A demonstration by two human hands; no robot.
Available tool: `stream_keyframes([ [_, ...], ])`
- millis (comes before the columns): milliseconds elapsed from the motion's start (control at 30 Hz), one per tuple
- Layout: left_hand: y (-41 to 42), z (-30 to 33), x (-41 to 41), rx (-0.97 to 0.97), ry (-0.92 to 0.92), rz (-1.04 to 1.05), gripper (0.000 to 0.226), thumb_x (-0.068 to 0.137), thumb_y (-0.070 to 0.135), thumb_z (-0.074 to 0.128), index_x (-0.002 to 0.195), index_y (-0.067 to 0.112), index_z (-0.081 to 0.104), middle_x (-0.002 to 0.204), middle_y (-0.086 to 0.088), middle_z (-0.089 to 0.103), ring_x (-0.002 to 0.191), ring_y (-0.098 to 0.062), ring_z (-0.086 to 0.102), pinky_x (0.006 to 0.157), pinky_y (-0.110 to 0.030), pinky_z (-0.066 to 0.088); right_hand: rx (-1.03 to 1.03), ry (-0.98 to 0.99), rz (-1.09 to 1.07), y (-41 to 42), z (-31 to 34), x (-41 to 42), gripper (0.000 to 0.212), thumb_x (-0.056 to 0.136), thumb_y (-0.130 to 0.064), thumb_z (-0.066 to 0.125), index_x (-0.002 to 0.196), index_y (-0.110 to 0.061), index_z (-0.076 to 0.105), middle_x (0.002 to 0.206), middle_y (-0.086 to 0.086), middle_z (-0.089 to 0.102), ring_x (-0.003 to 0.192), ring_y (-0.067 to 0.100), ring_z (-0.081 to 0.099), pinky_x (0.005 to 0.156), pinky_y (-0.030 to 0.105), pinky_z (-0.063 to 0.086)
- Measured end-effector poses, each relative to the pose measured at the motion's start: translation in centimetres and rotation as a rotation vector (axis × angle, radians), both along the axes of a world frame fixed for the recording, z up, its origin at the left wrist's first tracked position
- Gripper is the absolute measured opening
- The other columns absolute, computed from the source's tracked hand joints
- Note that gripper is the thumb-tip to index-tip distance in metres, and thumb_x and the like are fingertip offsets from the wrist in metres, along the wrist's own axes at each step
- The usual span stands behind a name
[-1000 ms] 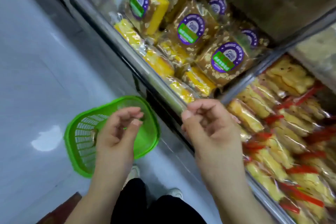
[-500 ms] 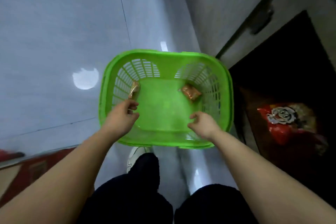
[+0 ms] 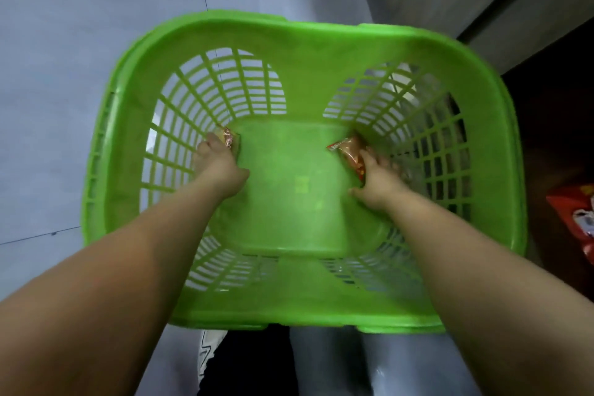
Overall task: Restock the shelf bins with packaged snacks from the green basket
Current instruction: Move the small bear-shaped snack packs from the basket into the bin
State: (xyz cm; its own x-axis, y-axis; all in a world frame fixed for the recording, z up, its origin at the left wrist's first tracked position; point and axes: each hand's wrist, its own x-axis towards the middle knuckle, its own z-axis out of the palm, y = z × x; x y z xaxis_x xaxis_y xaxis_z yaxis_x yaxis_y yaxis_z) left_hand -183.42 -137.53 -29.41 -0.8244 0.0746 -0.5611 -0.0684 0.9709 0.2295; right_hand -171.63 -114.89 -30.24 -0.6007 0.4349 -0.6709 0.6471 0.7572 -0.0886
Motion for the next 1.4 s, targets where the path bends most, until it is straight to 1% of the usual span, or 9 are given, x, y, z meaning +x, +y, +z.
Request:
stream_keyframes([
  [133,0.6,-1.0,1.1,-0.077,0.080,-0.226,0.051,0.081,0.042,0.063,0.122,0.015,0.053,0.126,-0.018,0.044,0.117,-0.036,0.042,0.098,-0.037,0.036,0.032,0.001,-0.027,-1.4,-0.8,0.7,0.075,0.074,-0.044,0.071,0.130,-0.011,0.032,0.132,0.020,0.041,0.124,0.036,0.043,0.103,0.040,0.034],
  [300,0.4,-1.6,3.4,0.196,-0.240,-0.363,0.052,0.075,0.021,0.072,0.112,0.013,0.036,0.109,-0.018,0.057,0.091,-0.032,0.058,0.069,-0.031,0.045,0.085,0.058,-0.074,-2.2,-1.5,1.1,0.047,0.086,-0.015,0.058,0.123,-0.002,0.031,0.124,0.021,0.051,0.114,0.036,0.052,0.092,0.038,0.043],
  [533,1.0,0.6,2.9,0.059,-0.152,-0.325,0.080,0.065,0.052,0.077,0.125,0.009,0.046,0.123,-0.017,0.050,0.113,-0.032,0.049,0.092,-0.032,0.041,-0.095,0.175,-0.288,-2.4,-1.1,-0.4,0.086,0.080,-0.029,0.066,0.145,-0.020,0.011,0.139,0.022,0.030,0.123,0.041,0.043,0.101,0.042,0.037],
  [767,1.6,4.1,3.5,0.524,-0.236,0.048,0.077,0.064,0.048,0.078,0.116,0.015,0.032,0.109,-0.009,0.056,0.099,-0.028,0.060,0.085,-0.047,0.053,-0.324,0.098,-0.441,-5.3,-1.0,-0.7,0.081,0.080,-0.017,0.064,0.143,-0.025,0.014,0.126,0.017,0.045,0.110,0.029,0.055,0.092,0.033,0.047],
  [833,1.6,6.9,3.8,0.639,-0.294,0.225,0.078,0.067,0.059,0.065,0.122,0.015,0.033,0.109,-0.006,0.060,0.096,-0.022,0.063,0.082,-0.041,0.055,-0.745,0.230,-0.768,-6.0,3.0,-0.6,0.061,0.082,-0.012,0.054,0.136,-0.026,0.030,0.090,0.008,0.058,0.070,0.014,0.062,0.063,0.023,0.050],
  [900,1.7,10.6,4.5,0.752,-0.304,0.376,0.058,0.082,0.056,0.052,0.124,0.017,0.039,0.105,0.001,0.063,0.086,-0.012,0.064,0.069,-0.027,0.056,-1.065,0.309,-1.008,-6.3,8.7,0.0,0.033,0.085,-0.013,0.042,0.114,-0.027,0.048,0.075,0.002,0.053,0.058,0.010,0.052,0.059,0.023,0.044],
  [1067,1.7,24.1,7.4,1.021,-0.289,0.468,0.023,0.081,0.040,0.062,0.097,0.022,0.062,0.085,0.010,0.072,0.078,-0.007,0.066,0.068,-0.028,0.053,-1.662,0.504,-1.276,-6.3,24.9,4.3,0.048,0.073,-0.020,0.037,0.115,-0.007,0.057,0.108,0.019,0.062,0.075,0.023,0.066,0.073,0.033,0.053],
  [1267,3.3,44.7,11.1,1.131,-0.372,0.438,0.048,0.067,0.036,0.069,0.110,0.016,0.058,0.106,-0.011,0.070,0.096,-0.031,0.067,0.083,-0.049,0.054,-1.683,0.739,-1.233,-7.3,47.1,10.1,0.073,0.064,-0.034,0.079,0.126,-0.007,0.054,0.121,0.019,0.060,0.103,0.034,0.062,0.098,0.051,0.041],
  [1400,5.2,56.6,12.9,1.228,-0.647,0.318,0.050,0.070,0.025,0.066,0.117,0.012,0.056,0.106,-0.010,0.069,0.093,-0.027,0.067,0.081,-0.042,0.056,-1.473,0.976,-1.231,-6.5,60.0,14.0,0.044,0.077,-0.012,0.057,0.121,-0.008,0.058,0.117,0.016,0.062,0.104,0.027,0.060,0.089,0.034,0.049],
])
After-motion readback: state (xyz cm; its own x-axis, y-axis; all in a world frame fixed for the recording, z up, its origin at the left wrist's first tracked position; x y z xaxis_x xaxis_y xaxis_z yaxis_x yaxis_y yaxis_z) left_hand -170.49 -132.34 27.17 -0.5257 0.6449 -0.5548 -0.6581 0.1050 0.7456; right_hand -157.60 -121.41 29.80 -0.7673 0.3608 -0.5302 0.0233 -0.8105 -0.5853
